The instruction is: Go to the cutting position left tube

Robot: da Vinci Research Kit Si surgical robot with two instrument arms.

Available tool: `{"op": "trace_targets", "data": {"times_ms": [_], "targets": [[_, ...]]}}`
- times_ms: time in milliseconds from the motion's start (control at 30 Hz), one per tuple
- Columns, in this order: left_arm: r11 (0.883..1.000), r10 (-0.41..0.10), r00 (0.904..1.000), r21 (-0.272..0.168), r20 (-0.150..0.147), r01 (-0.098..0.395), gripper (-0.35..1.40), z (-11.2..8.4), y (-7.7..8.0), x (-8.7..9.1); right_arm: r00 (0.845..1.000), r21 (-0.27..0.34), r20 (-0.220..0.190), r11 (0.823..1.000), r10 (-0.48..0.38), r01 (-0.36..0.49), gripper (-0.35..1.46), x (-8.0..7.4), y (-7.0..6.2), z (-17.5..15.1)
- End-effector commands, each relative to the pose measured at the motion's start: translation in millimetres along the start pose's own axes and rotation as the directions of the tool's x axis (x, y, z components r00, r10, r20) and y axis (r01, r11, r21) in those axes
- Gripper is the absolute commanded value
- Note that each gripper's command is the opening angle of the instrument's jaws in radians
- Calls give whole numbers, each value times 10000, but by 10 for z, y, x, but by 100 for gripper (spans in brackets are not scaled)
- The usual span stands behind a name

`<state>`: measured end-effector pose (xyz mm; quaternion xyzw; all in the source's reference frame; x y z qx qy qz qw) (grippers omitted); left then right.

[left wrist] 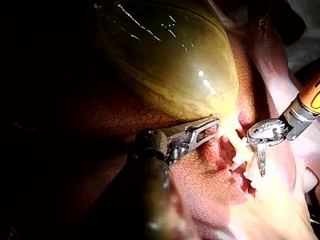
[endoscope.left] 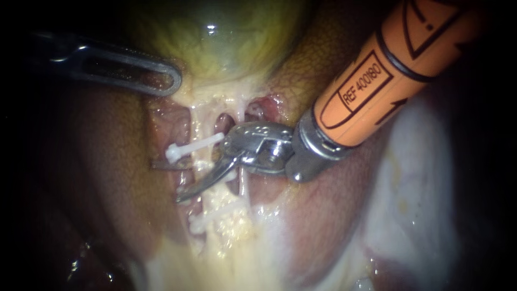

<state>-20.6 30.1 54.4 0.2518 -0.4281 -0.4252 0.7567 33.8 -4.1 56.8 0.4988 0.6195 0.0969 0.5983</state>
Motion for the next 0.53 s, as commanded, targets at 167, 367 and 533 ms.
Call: {"op": "trace_targets", "data": {"times_ms": [167, 367, 533], "targets": [[10000, 1, 10000, 3, -1, -1, -35, -1, 0, 0, 9998, 75, -214, 10000, 39, -37, 104, 16, -10, 3], [10000, 1, 10000, 3, -1, -1, -35, -1, 0, 0, 9997, 105, -251, 9999, 50, -48, 104, 19, -13, 5], [10000, 1, 10000, 4, -2, -1, -35, -1, 0, 0, 9996, 97, -249, 9998, 160, -158, 106, 17, -12, 4]]}}
